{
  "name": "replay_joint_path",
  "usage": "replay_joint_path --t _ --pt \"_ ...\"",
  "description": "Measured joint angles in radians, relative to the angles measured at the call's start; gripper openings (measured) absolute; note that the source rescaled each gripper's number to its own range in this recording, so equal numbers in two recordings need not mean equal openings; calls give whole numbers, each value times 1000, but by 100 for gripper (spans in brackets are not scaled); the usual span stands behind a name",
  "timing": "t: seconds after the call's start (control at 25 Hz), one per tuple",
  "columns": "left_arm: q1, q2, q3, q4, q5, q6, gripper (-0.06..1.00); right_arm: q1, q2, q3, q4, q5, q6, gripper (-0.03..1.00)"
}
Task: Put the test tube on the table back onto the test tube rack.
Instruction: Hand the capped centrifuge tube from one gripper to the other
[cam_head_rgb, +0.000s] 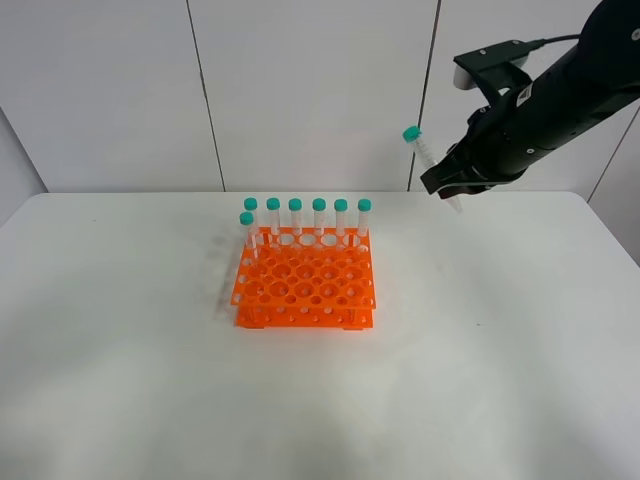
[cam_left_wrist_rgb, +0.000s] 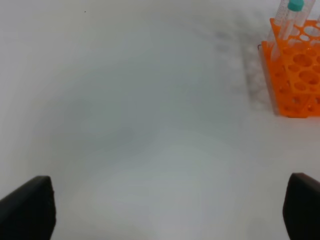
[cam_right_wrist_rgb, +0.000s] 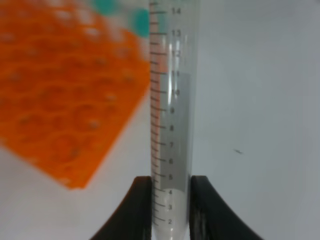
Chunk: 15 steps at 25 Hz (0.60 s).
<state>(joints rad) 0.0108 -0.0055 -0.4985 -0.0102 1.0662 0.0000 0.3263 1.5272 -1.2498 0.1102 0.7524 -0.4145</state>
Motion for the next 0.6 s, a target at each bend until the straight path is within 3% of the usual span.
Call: replay_joint_path --t 0.12,0.24,0.32,0.4,0.6 --pt "0 0 0 0 0 0 100 48 -18 2 103 25 -128 0" --pt "0 0 0 0 0 0 100 56 -34 45 286 40 -304 0" --pt "0 0 0 0 0 0 100 56 -47 76 327 35 -360 0" --pt "0 0 0 0 0 0 100 56 -106 193 434 -28 -492 0" --pt "0 0 0 0 0 0 100 56 -169 333 582 -117 -623 0"
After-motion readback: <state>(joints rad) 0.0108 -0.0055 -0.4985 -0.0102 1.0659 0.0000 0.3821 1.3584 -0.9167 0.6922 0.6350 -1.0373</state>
